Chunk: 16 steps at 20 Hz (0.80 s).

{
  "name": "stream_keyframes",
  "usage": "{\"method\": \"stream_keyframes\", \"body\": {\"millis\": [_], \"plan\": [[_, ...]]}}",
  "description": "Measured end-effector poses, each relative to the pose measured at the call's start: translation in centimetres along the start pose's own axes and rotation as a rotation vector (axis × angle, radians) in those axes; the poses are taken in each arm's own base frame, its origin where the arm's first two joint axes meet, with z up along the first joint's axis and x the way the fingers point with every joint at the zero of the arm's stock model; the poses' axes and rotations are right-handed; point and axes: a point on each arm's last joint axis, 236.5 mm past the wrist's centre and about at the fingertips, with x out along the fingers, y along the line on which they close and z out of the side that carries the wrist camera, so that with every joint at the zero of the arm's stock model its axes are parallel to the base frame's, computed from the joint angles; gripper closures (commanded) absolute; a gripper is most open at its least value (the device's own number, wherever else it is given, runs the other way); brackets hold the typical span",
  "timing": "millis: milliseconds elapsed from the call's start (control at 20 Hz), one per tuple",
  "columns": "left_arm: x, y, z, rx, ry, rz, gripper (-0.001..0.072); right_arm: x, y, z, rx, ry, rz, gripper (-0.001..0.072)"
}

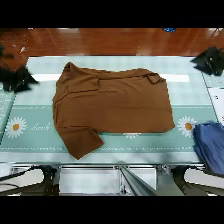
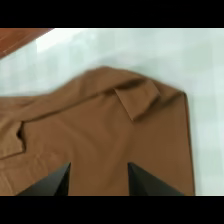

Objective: Fold the shirts.

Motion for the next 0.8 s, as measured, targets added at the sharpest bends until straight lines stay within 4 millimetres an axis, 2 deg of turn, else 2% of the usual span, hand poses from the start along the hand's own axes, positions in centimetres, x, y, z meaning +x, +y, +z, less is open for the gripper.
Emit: {"method": "stream_keyframes", "body": {"millis": [100, 200, 250, 350, 450, 550, 750, 800], "plan": [[1.8, 3.7, -5.6, -0.085, 0.081, 0.001, 0.0202, -0.6, -0.8, -3.8, 0.012, 0.006, -0.004, 0.0297], [3.7, 5.9, -10.9, -0.161, 0.152, -0.035, 0.0202, -0.7, -0.6, -7.7, 0.019, 0.016, 0.028, 0.0297], [4.6, 6.6, -13.0, -0.201, 0.176, -0.053, 0.0202, -0.7, -0.7, -9.3, 0.025, 0.015, 0.033, 0.0297], [6.3, 7.6, -15.9, -0.274, 0.193, -0.083, 0.0202, -0.5, -0.7, -12.2, 0.034, 0.021, 0.049, 0.0297], [7.6, 7.4, -17.4, -0.324, 0.191, -0.116, 0.0202, -0.3, -0.9, -14.3, 0.041, 0.032, 0.053, 0.0297], [8.8, 6.8, -17.8, -0.339, 0.179, -0.137, 0.0202, -0.2, -0.9, -15.5, 0.047, 0.041, 0.061, 0.0297], [10.7, 5.2, -17.9, -0.324, 0.175, -0.16, 0.0205, 0.0, -1.0, -16.5, 0.064, 0.047, 0.064, 0.0297], [11.2, 4.7, -18.1, -0.324, 0.184, -0.164, 0.0255, 0.0, -1.0, -16.6, 0.07, 0.048, 0.065, 0.0297]]}}
